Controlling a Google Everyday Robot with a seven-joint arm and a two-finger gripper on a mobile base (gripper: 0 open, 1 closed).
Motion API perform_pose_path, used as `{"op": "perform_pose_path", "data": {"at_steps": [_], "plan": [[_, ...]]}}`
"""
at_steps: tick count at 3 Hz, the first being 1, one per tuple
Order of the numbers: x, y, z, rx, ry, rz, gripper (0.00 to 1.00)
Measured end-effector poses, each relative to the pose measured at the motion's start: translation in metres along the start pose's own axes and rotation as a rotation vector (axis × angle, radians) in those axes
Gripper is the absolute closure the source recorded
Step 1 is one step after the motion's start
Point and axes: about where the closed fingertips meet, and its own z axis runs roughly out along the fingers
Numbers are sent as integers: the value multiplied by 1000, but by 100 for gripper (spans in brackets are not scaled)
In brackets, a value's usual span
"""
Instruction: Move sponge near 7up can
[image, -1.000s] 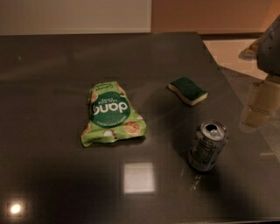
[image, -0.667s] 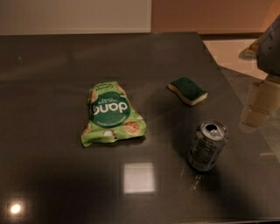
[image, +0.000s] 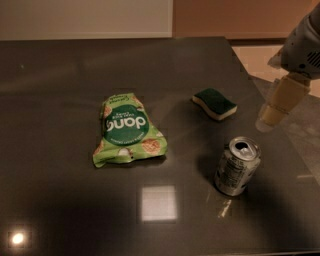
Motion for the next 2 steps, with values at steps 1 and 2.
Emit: {"op": "perform_pose_path", "data": {"at_steps": [1,2], "plan": [[-6,-30,11,-26,-38,68,0],[-11,-62,36,-38,-44,140,0]]}}
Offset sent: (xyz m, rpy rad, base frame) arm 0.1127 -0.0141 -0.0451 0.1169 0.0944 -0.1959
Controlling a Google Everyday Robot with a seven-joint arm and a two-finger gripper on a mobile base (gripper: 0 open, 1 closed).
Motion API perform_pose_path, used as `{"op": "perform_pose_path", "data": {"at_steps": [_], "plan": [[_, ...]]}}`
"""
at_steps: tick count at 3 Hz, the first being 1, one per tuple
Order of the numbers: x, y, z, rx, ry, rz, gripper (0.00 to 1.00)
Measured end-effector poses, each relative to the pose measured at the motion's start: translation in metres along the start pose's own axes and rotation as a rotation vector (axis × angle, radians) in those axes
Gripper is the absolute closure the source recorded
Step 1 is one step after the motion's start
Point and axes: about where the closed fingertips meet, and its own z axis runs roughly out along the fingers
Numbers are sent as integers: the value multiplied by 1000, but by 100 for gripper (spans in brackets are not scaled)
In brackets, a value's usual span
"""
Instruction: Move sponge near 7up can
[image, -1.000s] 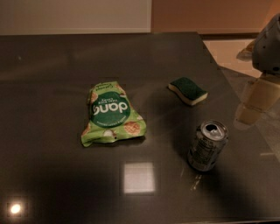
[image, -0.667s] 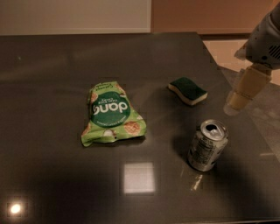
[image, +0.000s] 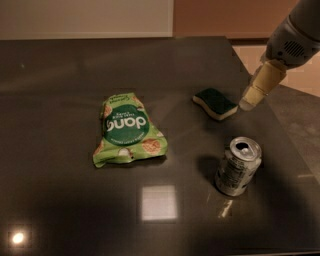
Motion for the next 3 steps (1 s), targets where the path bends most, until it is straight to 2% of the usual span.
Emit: {"op": "perform_pose_path", "data": {"at_steps": [1,2,3], "plan": [[-4,-21,31,20,28,59,0],[5,-35,72,30,70,141,0],[10,-44,99,24,90,196,0]]}}
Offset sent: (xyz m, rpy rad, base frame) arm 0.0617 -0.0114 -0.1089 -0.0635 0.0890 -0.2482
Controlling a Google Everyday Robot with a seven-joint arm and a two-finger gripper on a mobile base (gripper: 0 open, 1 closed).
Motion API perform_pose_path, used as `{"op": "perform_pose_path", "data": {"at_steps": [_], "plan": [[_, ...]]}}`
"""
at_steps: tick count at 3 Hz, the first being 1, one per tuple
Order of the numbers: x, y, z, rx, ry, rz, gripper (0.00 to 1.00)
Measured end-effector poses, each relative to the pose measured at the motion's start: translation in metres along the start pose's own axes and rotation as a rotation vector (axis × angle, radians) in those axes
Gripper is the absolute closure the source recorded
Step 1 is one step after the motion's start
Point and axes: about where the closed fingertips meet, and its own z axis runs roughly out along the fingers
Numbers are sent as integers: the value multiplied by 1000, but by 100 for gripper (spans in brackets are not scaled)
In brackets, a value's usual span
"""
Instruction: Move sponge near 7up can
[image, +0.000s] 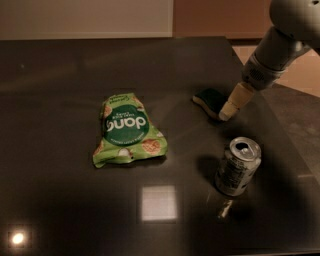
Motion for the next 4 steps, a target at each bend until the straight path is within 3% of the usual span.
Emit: {"op": "perform_pose_path", "data": {"at_steps": [2,3,4], "plan": [[-10,-2,28,-33,2,40,4],[-16,1,34,-43,8,32,27],[-20,5,35,-41,18,20,58]]}}
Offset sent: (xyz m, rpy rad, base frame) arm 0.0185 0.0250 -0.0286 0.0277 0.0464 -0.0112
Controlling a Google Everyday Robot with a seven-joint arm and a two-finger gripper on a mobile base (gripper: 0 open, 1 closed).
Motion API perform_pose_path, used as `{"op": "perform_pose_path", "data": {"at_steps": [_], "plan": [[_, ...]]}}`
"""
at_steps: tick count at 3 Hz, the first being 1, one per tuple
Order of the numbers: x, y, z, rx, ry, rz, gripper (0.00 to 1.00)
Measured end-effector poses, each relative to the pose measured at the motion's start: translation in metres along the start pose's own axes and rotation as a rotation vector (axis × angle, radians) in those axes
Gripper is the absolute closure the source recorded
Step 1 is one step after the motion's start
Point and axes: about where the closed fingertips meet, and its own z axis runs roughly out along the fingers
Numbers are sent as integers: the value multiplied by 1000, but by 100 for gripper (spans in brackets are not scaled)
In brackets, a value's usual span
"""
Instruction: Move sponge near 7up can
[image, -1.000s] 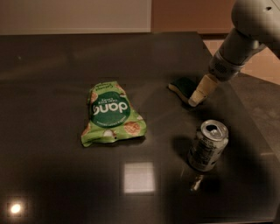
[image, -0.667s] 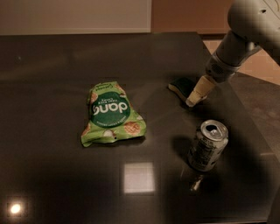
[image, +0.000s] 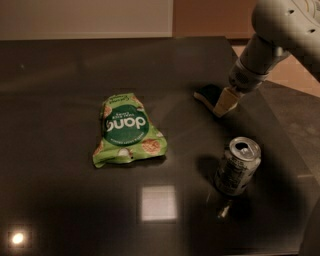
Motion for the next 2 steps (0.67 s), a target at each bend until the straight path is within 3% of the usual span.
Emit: {"op": "perform_pose_path", "data": {"at_steps": [2], "plan": [[-1,0,-5,0,0,0,100]]}}
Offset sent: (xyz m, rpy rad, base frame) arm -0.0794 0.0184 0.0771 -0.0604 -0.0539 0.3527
